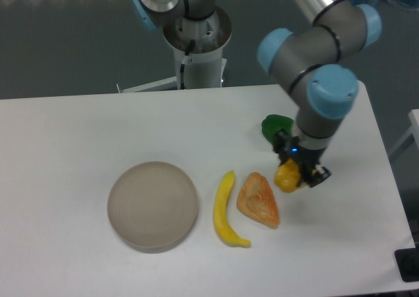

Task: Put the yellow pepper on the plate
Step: 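Carry the yellow pepper over the banana toward the beige plate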

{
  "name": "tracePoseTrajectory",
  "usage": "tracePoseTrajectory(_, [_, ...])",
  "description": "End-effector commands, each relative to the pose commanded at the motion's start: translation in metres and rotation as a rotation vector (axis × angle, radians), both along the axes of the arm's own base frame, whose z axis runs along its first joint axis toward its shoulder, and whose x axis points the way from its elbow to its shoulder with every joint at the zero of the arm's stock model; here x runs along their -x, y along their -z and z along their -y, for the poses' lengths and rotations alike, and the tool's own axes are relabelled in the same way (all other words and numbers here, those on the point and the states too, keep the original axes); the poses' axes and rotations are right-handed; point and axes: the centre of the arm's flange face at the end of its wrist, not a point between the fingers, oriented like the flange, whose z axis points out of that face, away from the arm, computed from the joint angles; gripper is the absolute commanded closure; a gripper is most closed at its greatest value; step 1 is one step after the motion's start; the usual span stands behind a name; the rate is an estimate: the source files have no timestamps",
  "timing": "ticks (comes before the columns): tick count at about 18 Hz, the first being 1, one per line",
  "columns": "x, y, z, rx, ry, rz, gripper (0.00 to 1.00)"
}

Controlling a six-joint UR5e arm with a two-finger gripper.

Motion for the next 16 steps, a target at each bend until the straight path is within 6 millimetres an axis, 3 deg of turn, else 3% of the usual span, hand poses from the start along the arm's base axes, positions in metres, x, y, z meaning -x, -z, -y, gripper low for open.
tracePoseTrajectory(5, [-0.07,0.017,-0.032,0.015,0.013,0.033,0.93])
tracePoseTrajectory(10, [-0.149,0.039,-0.044,0.048,-0.011,0.104,0.93])
tracePoseTrajectory(14, [-0.202,0.054,-0.055,0.08,-0.036,0.114,0.9])
tracePoseTrajectory(16, [-0.21,0.059,-0.064,0.044,-0.046,0.101,0.89])
